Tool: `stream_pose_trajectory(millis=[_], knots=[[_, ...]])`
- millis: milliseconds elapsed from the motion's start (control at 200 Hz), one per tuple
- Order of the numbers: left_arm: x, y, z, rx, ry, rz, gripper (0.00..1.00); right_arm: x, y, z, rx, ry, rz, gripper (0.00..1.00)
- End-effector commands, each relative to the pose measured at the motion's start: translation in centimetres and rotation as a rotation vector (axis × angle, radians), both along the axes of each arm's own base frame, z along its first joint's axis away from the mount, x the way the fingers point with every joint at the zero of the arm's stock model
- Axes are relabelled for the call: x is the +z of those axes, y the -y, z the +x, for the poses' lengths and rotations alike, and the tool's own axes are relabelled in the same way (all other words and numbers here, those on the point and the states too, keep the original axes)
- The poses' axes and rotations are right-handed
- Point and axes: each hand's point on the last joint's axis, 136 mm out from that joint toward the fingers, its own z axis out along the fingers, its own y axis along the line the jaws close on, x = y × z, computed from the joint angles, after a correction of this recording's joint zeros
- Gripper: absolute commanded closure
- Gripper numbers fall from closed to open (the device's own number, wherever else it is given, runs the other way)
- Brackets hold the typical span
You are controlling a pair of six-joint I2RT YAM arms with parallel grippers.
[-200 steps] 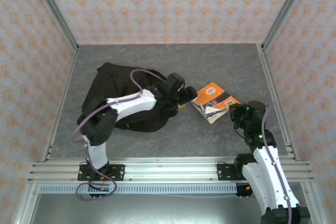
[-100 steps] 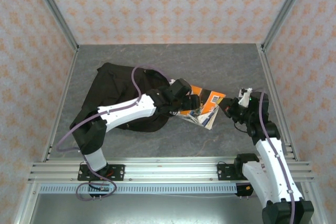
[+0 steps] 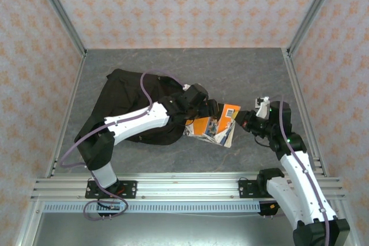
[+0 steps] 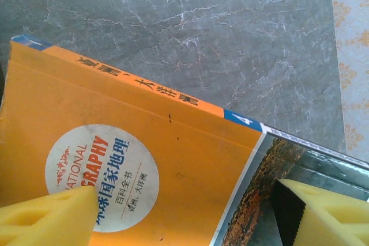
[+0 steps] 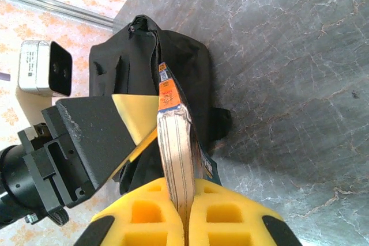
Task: Pack the student bag
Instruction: Pass the book.
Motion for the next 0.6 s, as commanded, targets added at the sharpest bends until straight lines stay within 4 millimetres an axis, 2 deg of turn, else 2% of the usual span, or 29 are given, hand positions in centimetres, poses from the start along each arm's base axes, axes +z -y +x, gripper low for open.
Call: stream_pose_trajectory(millis=[0, 110, 385, 490, 591], knots=[[1.4, -0.5, 0.9, 0.042, 0.046, -0.024, 0.19, 3.1, 0.3, 0.5, -0.015, 0.103, -0.018, 1.00], [1.7, -0.6, 1.2, 0.045, 0.059, -0.045, 0.19, 2.0, 1.3, 0.5, -0.068, 0.081, -0.064, 1.00], [4.1, -2.2, 2.8, 0.073, 0.113, -0.105, 0.23, 2.7, 1.3, 0.5, -0.066, 0.118, -0.040, 1.00], [5.9, -2.6, 3.0, 0.061, 0.162, -0.090, 0.23, 4.6, 1.2, 0.4, -0.078, 0.162, 0.003, 1.00], [7.8, -3.0, 2.5, 0.015, 0.202, -0.070, 0.21, 8.6, 0.9, 0.0, -0.086, 0.257, 0.080, 1.00]])
